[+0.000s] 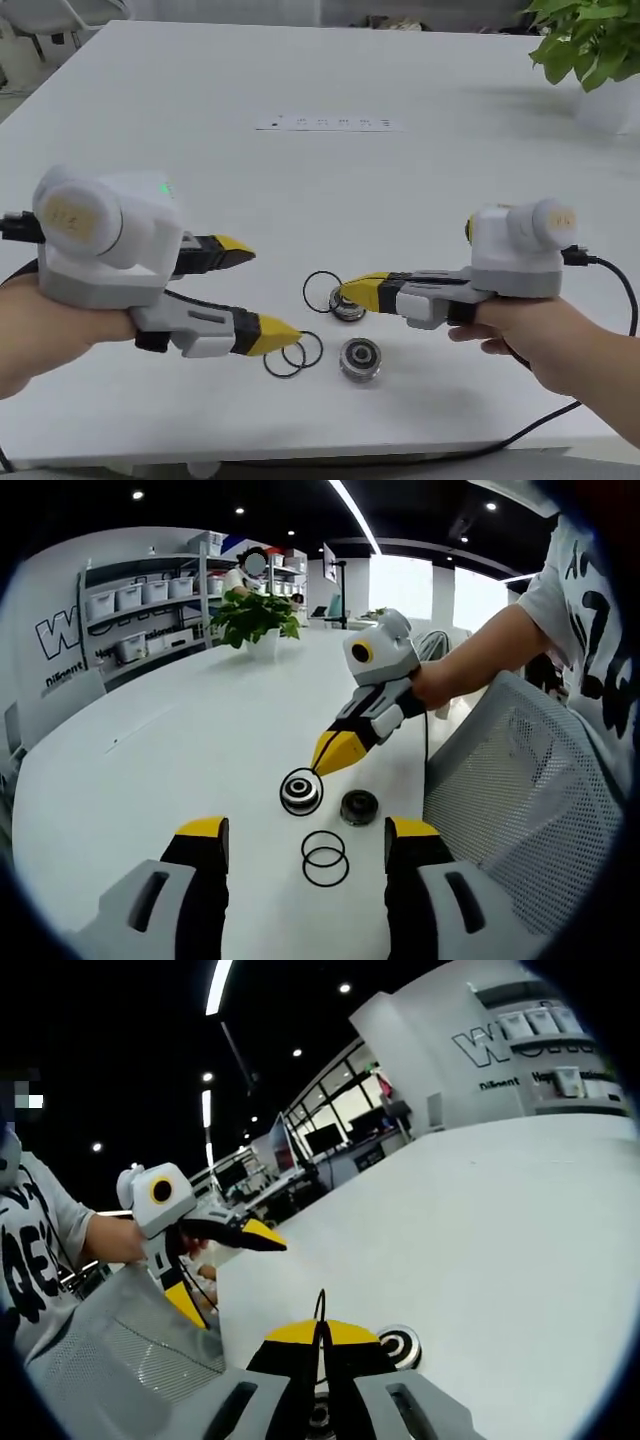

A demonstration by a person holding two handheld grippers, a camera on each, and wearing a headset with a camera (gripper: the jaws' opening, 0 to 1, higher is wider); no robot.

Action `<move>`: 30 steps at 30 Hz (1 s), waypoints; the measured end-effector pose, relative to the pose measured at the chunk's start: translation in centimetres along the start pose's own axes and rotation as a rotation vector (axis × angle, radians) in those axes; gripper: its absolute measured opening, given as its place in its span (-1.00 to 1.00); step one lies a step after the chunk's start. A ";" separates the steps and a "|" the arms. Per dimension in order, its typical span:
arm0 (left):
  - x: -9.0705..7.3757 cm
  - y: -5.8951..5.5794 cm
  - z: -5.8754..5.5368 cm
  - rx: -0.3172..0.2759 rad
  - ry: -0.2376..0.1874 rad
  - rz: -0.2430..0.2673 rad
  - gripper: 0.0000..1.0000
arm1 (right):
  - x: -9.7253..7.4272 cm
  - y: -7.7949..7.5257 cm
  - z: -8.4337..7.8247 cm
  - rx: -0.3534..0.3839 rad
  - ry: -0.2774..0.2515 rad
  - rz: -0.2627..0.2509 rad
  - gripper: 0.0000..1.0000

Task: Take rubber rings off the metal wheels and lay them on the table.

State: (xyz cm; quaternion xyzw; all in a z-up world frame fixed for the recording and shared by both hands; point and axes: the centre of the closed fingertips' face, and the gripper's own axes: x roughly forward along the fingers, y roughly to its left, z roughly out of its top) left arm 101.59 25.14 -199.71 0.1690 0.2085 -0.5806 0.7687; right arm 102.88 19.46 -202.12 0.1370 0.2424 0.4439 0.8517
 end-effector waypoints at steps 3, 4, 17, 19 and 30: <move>-0.4 0.2 -0.2 -0.006 0.001 0.009 0.27 | 0.4 0.4 -0.1 0.008 0.011 0.017 -1.00; -0.4 0.2 -0.3 -0.008 0.002 0.011 0.28 | 0.6 0.6 -0.2 0.010 0.018 0.023 -1.00; -1.8 0.8 -1.1 -0.026 0.011 0.040 0.35 | 2.6 1.8 -1.7 0.071 0.101 0.082 -1.00; -2.0 1.0 -1.1 -0.027 0.009 0.047 0.35 | 2.8 2.0 -1.9 0.077 0.113 0.087 -1.00; -2.3 1.1 -1.5 -0.032 0.017 0.055 0.37 | 3.6 2.2 -3.1 0.089 0.170 0.090 -1.00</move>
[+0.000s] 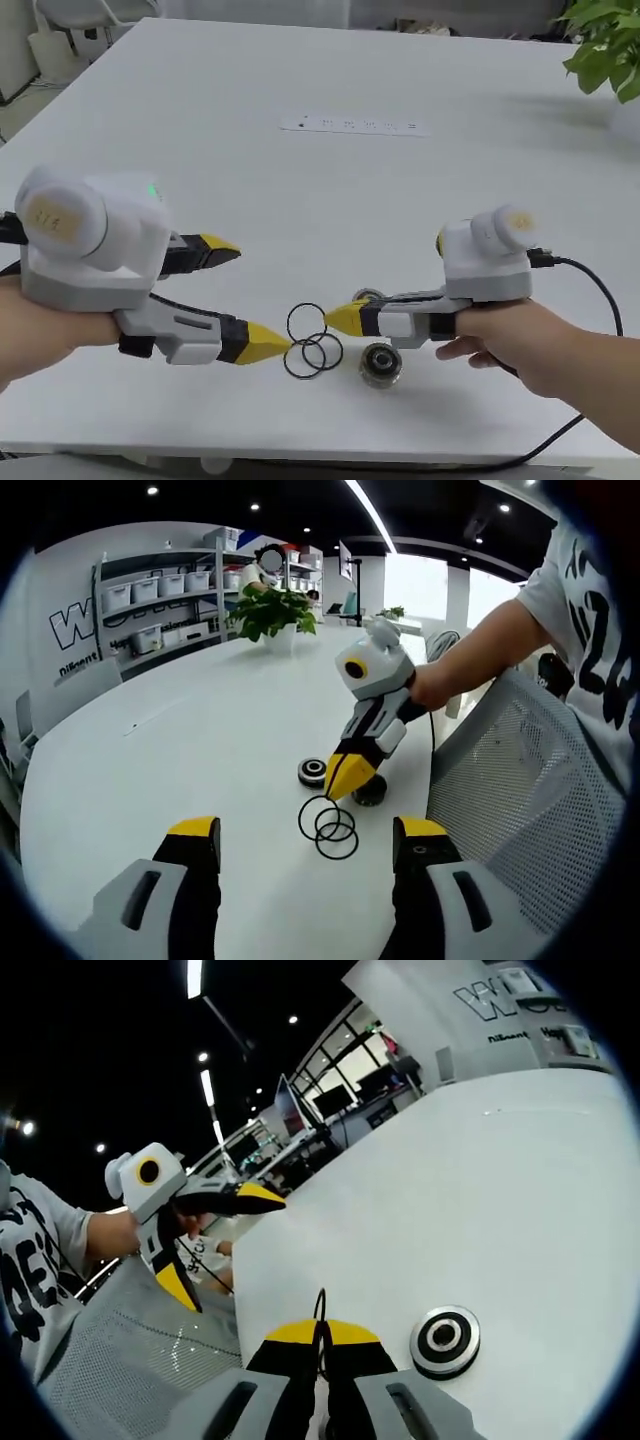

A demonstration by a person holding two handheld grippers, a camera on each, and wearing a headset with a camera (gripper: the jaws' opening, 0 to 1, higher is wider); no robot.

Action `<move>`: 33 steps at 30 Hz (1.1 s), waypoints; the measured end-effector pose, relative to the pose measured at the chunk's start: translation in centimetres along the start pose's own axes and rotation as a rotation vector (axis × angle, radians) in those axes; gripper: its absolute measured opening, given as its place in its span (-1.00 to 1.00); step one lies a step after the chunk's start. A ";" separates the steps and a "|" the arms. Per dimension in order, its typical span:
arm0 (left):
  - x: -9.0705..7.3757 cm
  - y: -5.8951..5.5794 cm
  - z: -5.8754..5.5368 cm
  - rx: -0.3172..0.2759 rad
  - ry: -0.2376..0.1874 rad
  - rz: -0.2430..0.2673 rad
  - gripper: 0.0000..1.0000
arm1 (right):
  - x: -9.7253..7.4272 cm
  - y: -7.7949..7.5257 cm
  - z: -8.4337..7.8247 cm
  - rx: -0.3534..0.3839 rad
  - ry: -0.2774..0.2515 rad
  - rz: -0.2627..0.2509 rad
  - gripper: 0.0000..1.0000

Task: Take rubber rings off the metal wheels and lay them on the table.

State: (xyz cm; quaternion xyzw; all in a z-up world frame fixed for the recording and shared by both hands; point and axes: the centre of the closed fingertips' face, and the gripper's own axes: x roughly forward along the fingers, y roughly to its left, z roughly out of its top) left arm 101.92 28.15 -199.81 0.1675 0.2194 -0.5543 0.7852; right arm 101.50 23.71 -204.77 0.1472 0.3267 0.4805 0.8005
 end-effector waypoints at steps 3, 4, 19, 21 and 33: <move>0.0 0.1 -0.1 -0.002 0.002 0.002 0.37 | 0.2 0.1 -0.1 0.002 0.008 0.003 -1.00; 0.0 0.1 -0.1 -0.002 0.002 0.002 0.37 | 0.3 0.1 -0.1 0.002 0.011 0.003 -1.00; 0.0 0.2 -0.5 -0.013 0.009 0.003 0.37 | 1.0 -0.8 -0.7 0.012 0.047 -0.008 -1.00; 0.0 0.2 -0.6 -0.015 0.010 0.002 0.37 | 1.1 -1.1 -0.9 0.016 0.052 -0.016 -1.00; 0.1 0.1 -0.9 -0.015 0.020 -0.002 0.37 | 1.3 -1.9 -1.2 0.009 0.063 -0.048 -1.00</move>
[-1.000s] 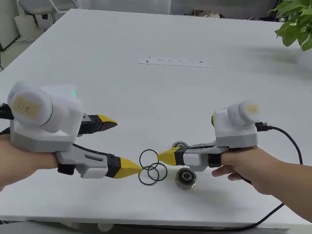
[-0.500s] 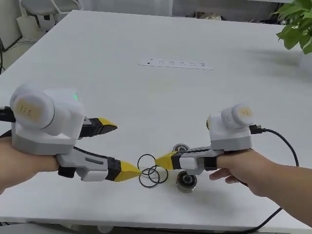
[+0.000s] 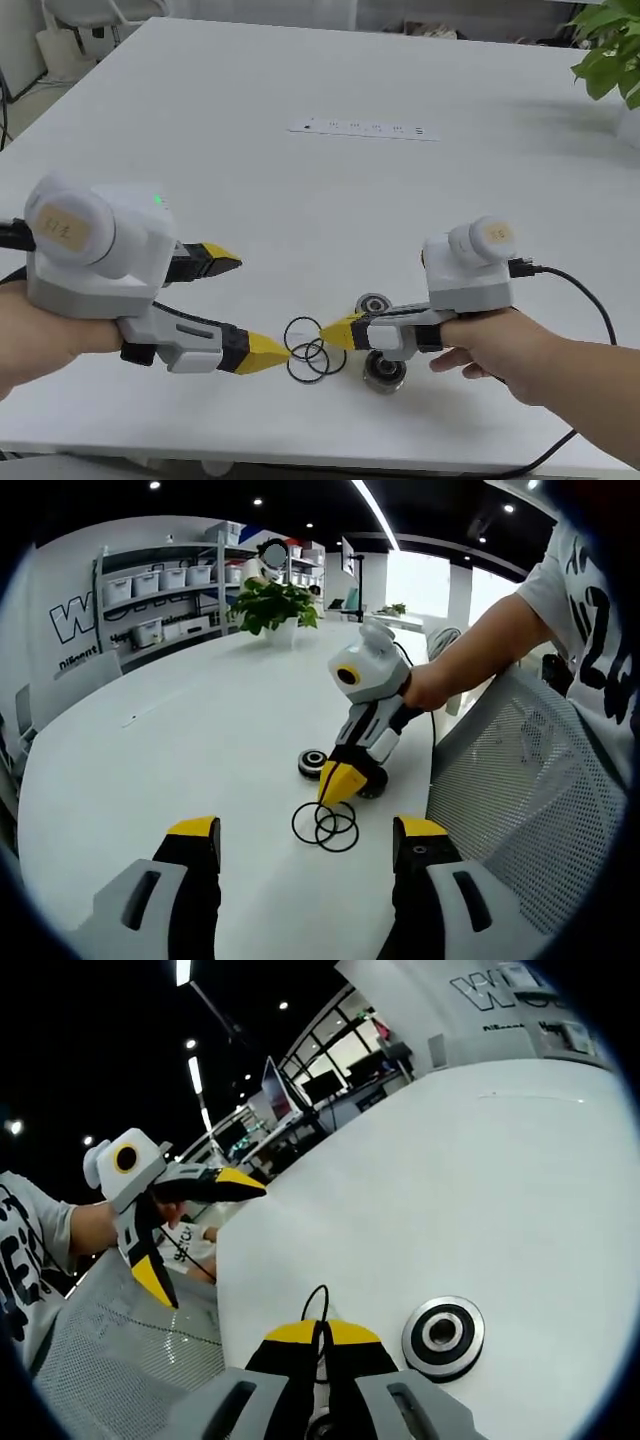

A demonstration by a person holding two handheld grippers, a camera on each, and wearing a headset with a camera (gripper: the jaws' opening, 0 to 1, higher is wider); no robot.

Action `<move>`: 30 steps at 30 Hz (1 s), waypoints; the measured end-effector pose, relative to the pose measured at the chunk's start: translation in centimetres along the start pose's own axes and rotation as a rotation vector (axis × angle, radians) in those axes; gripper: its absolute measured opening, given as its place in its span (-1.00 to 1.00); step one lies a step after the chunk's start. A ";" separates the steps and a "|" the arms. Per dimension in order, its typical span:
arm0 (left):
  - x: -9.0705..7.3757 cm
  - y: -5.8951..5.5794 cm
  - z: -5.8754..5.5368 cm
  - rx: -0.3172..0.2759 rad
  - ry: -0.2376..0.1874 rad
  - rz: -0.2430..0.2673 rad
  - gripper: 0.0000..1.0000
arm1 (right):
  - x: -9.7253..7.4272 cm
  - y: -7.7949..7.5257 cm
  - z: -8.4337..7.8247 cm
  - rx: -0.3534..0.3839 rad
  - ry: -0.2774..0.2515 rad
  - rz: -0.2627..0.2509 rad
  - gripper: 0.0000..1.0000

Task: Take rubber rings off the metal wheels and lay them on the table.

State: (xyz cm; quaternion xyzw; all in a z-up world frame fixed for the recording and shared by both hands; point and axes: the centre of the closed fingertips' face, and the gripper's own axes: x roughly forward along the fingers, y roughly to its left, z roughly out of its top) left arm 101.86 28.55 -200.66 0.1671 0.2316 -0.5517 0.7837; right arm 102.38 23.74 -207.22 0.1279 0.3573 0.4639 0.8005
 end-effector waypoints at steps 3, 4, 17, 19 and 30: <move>0.0 -0.1 0.0 0.002 0.003 -0.001 0.37 | -0.1 -0.2 0.1 0.005 -0.007 -0.007 -1.00; 0.0 -0.1 -0.1 0.003 0.004 -0.001 0.37 | -0.1 -0.2 0.1 0.007 -0.008 -0.008 -1.00; 0.1 -0.3 -0.3 0.004 0.014 -0.005 0.36 | -0.1 -0.6 0.2 -0.001 -0.007 -0.032 -1.00; 0.1 -0.3 -0.3 0.003 0.014 -0.005 0.36 | -0.1 -0.7 0.2 -0.005 -0.006 -0.037 -1.00; 0.1 -0.3 -0.5 -0.001 0.019 -0.006 0.36 | 0.0 -1.0 0.1 -0.009 -0.001 -0.051 -1.00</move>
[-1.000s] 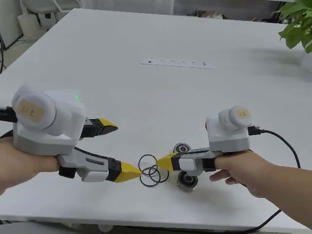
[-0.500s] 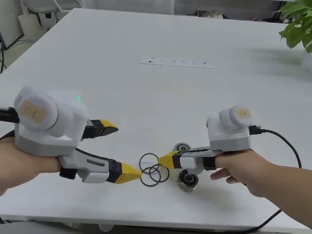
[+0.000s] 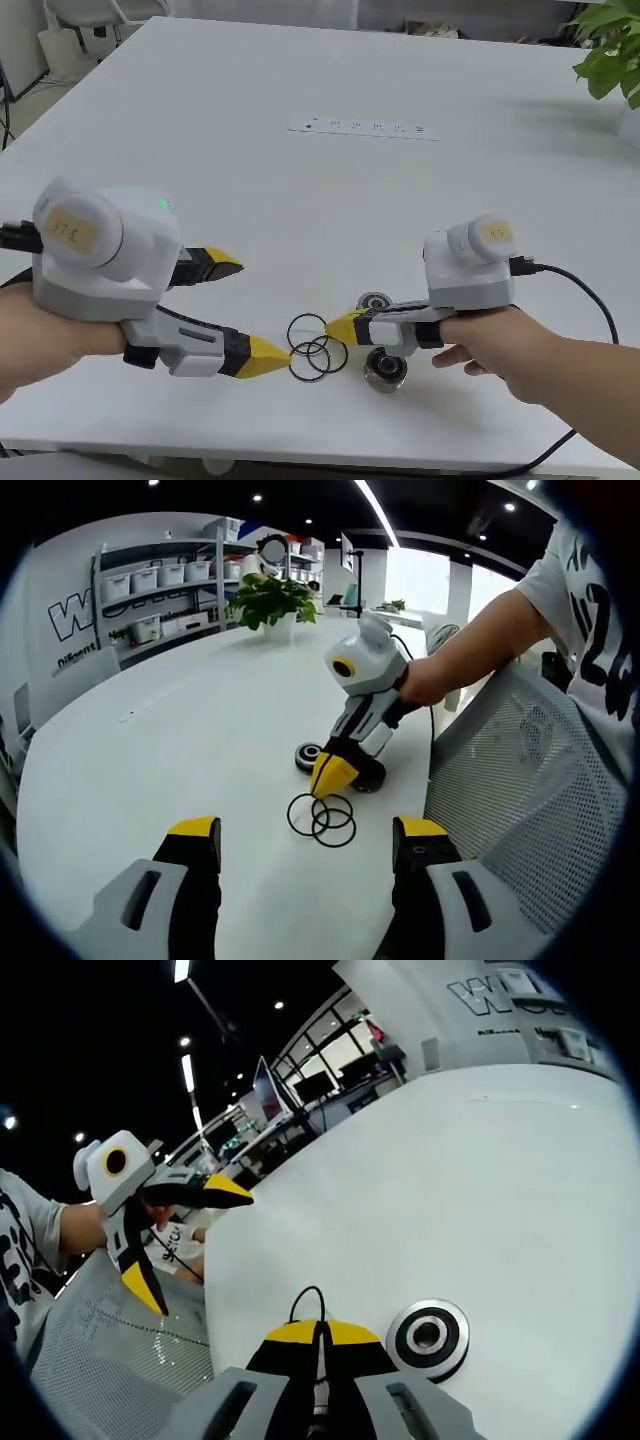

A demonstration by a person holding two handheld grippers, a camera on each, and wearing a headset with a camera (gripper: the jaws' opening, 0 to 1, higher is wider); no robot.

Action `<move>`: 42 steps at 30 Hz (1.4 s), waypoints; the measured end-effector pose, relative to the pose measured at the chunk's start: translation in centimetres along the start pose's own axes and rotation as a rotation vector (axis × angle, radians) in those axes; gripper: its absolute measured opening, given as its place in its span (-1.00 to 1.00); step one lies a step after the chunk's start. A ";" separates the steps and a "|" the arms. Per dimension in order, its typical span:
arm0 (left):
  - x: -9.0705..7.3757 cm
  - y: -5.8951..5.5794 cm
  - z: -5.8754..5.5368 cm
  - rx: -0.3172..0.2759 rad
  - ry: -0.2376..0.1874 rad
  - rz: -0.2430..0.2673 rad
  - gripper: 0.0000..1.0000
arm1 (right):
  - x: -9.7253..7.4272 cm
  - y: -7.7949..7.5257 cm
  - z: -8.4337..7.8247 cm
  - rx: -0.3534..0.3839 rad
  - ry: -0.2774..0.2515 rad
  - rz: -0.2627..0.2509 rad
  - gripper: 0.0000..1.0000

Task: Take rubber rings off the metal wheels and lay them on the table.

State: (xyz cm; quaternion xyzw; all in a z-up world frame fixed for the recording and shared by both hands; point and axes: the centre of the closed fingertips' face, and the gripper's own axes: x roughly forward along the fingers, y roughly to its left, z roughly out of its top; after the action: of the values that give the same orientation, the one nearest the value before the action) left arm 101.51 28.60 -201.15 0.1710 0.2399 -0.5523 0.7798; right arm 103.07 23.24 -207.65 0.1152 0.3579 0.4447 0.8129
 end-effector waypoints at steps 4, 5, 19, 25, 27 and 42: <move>0.0 0.0 -0.1 0.000 0.002 -0.002 0.36 | 0.0 -0.1 0.1 0.001 -0.003 -0.003 -1.00; 0.0 0.0 -0.1 0.000 0.002 -0.001 0.36 | 0.0 -0.1 0.1 -0.001 -0.004 -0.004 -1.00; 0.1 0.0 -0.2 -0.001 0.010 -0.004 0.36 | 0.0 -0.3 0.1 -0.016 0.001 -0.015 -1.00; 0.1 -0.1 -0.2 0.000 0.012 -0.007 0.36 | -0.1 -0.1 0.2 -0.032 -0.006 -0.014 -0.93; 0.1 -0.1 -0.2 0.000 0.013 -0.008 0.36 | -0.2 -0.1 0.3 -0.036 -0.008 -0.014 -0.91; 0.2 -0.2 0.1 0.005 0.012 -0.017 0.35 | -1.8 0.3 2.7 -0.051 -0.105 -0.003 -0.81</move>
State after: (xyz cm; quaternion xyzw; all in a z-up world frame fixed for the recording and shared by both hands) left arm 101.41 28.33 -201.14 0.1745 0.2447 -0.5584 0.7732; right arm 104.07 22.32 -204.67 0.1170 0.3037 0.4456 0.8339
